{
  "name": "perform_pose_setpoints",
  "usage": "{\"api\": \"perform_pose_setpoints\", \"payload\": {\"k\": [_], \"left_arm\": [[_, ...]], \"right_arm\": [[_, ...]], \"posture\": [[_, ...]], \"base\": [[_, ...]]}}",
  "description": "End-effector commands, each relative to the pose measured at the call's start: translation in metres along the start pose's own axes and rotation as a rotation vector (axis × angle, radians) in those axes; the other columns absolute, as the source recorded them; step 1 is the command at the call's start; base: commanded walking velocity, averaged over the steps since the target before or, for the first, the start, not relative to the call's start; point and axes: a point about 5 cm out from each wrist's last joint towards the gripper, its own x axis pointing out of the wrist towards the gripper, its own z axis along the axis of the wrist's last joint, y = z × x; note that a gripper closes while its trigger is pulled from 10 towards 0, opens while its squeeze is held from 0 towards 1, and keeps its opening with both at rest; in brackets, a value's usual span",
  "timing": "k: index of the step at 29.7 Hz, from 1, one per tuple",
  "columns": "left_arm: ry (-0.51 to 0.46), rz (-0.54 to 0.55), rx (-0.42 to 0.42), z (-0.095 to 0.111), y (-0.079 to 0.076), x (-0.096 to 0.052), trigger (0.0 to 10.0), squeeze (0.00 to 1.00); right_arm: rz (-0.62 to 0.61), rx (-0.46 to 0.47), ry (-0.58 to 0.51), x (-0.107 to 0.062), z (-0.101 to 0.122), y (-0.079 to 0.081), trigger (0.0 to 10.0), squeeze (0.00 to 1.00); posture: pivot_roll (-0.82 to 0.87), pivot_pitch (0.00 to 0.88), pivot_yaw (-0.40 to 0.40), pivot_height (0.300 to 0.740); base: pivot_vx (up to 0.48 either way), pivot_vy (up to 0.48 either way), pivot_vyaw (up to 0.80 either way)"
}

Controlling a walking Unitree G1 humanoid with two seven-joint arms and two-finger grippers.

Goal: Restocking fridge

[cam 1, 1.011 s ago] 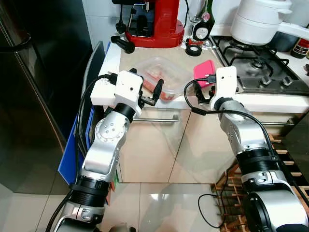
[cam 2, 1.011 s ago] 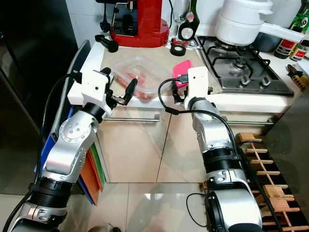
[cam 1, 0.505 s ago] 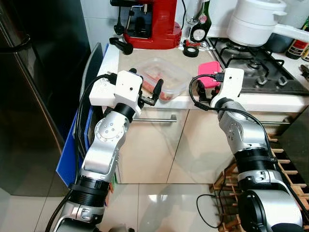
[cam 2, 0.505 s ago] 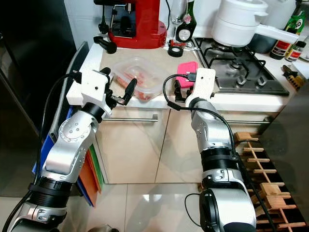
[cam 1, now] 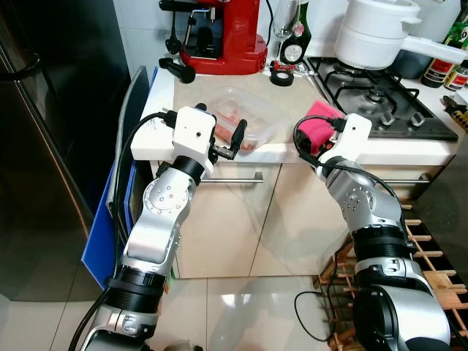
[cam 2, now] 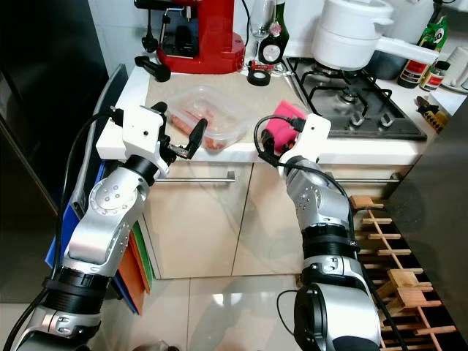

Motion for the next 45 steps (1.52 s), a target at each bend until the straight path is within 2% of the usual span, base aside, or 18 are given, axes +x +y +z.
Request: {"api": "perform_pose_setpoints", "payload": {"k": [1, 4, 5, 11, 18, 21, 22, 24, 25, 27, 31, 44, 45], "left_arm": [[-0.03, 0.0, 0.015, 0.008, -0.001, 0.002, 10.0, 0.0], [-0.029, 0.001, 0.014, 0.008, -0.001, 0.002, 10.0, 0.0], [-0.029, 0.002, 0.014, 0.008, -0.001, 0.002, 10.0, 0.0], [-0.028, 0.002, 0.014, 0.008, -0.001, 0.002, 10.0, 0.0], [-0.03, 0.003, 0.015, 0.008, -0.001, 0.002, 10.0, 0.0], [-0.032, 0.004, 0.015, 0.009, 0.0, 0.002, 10.0, 0.0], [-0.032, 0.004, 0.015, 0.009, 0.0, 0.002, 10.0, 0.0], [-0.034, 0.005, 0.016, 0.009, 0.0, 0.002, 10.0, 0.0], [-0.034, 0.005, 0.016, 0.009, 0.0, 0.002, 10.0, 0.0], [-0.036, 0.006, 0.016, 0.01, 0.0, 0.003, 10.0, 0.0], [-0.039, 0.008, 0.016, 0.011, 0.0, 0.003, 10.0, 0.0], [-0.037, 0.012, 0.015, 0.011, 0.0, 0.002, 10.0, 0.0], [-0.037, 0.012, 0.015, 0.011, 0.0, 0.002, 10.0, 0.0]], "right_arm": [[-0.019, -0.007, 0.002, 0.0, 0.001, -0.004, 10.0, 0.0], [-0.019, -0.018, 0.001, 0.0, 0.001, -0.004, 10.0, 0.0], [-0.023, -0.031, -0.008, 0.0, 0.001, -0.004, 0.0, 0.0], [-0.021, -0.051, -0.009, 0.0, 0.001, -0.003, 0.0, 0.0], [-0.029, -0.088, -0.064, -0.001, 0.008, -0.003, 0.0, 0.0], [-0.03, -0.161, -0.163, -0.003, 0.025, 0.0, 0.0, 0.0], [-0.03, -0.161, -0.163, -0.003, 0.025, 0.0, 0.0, 0.0], [-0.021, -0.225, -0.259, -0.005, 0.041, 0.006, 0.0, 0.0], [-0.021, -0.225, -0.259, -0.005, 0.041, 0.006, 0.0, 0.0], [-0.006, -0.279, -0.348, -0.009, 0.056, 0.012, 0.0, 0.0], [0.011, -0.32, -0.439, -0.013, 0.069, 0.02, 0.0, 0.0], [0.002, -0.336, -0.421, -0.009, 0.064, 0.018, 0.0, 0.0], [-0.002, -0.345, -0.42, -0.008, 0.064, 0.018, 10.0, 0.0]], "posture": [[0.06, 0.0, -0.043, 0.74], [0.07, 0.0, -0.043, 0.74], [0.07, 0.0, -0.043, 0.74], [0.06, 0.0, -0.042, 0.74], [0.06, 0.0, -0.043, 0.74], [0.06, 0.0, -0.041, 0.74], [0.06, 0.0, -0.041, 0.74], [0.06, 0.0, -0.041, 0.74], [0.06, 0.0, -0.041, 0.74], [0.06, 0.0, -0.04, 0.74], [0.06, 0.0, -0.042, 0.74], [0.07, 0.0, -0.044, 0.74], [0.07, 0.0, -0.045, 0.74]], "base": [[0.0, 0.0, 0.0], [0.0, 0.0, 0.0], [0.0, 0.0, 0.0], [0.0, 0.0, 0.0], [0.0, 0.0, 0.0], [0.0, 0.0, 0.0], [0.0, 0.0, 0.0], [0.0, 0.0, 0.0], [0.0, 0.0, 0.0], [0.0, 0.0, 0.0], [0.0, 0.0, 0.0], [0.0, 0.0, 0.0], [0.0, 0.0, 0.0]]}}
